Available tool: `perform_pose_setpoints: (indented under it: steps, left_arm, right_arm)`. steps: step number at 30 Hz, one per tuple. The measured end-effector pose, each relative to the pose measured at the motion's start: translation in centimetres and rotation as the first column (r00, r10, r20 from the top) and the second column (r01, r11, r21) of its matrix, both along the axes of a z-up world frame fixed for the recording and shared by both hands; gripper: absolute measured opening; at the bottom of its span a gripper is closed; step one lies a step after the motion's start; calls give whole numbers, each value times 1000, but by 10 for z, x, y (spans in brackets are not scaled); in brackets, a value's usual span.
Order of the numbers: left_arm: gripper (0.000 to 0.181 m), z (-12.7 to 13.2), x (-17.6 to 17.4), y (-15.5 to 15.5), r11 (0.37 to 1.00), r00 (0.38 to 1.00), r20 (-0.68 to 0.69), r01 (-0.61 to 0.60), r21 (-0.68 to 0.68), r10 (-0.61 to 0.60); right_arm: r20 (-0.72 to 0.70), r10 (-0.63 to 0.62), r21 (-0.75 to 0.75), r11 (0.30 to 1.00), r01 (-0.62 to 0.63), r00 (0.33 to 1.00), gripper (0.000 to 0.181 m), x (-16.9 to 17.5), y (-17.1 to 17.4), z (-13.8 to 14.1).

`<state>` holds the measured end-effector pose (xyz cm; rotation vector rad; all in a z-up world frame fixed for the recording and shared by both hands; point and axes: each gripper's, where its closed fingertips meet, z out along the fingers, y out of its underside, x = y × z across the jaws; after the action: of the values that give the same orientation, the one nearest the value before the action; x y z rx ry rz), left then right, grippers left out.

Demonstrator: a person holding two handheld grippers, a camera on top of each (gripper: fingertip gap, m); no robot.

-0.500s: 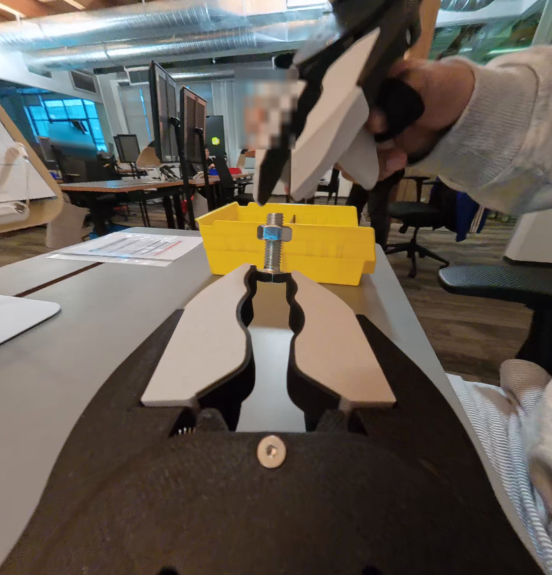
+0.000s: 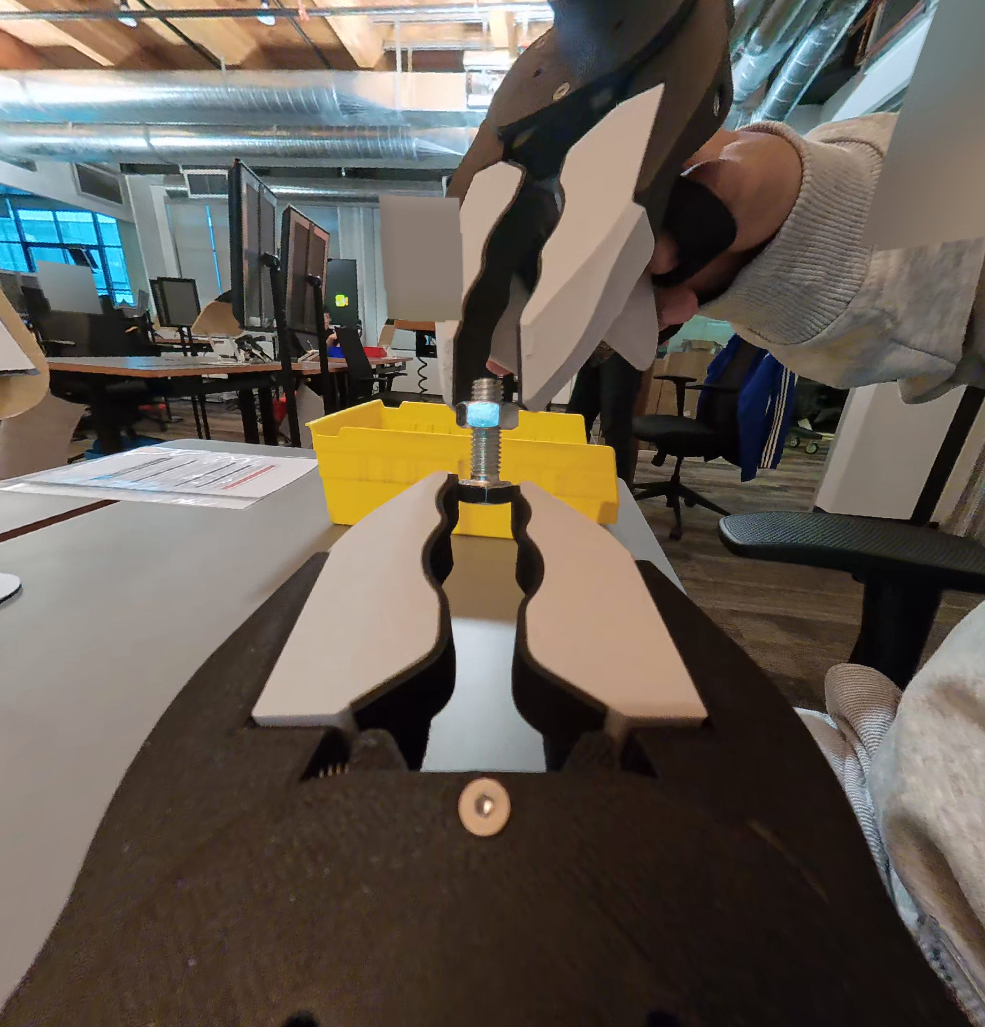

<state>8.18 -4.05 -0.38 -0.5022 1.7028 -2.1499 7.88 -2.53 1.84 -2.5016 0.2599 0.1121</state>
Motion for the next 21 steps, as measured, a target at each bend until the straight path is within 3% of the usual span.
perform_pose_setpoints:
  steps: [10, 13, 21]
  left_arm:
    - [20, -8, -1, -6, 999, 1000, -28, 11, 48, -9]
    - [32, -15, 1, -10, 996, 998, -56, 11, 89, -6]
    - [28, -13, 5, -5, 997, 998, -58, -21, 73, 25]
  right_arm:
    - [77, 33, -80, 996, -27, 996, 17, -1, -3, -11]
    - [118, 43, -121, 992, -28, 992, 17, 1, -4, -15]
    - [113, 9, -129, 992, 6, 994, 17, 2, -3, -16]
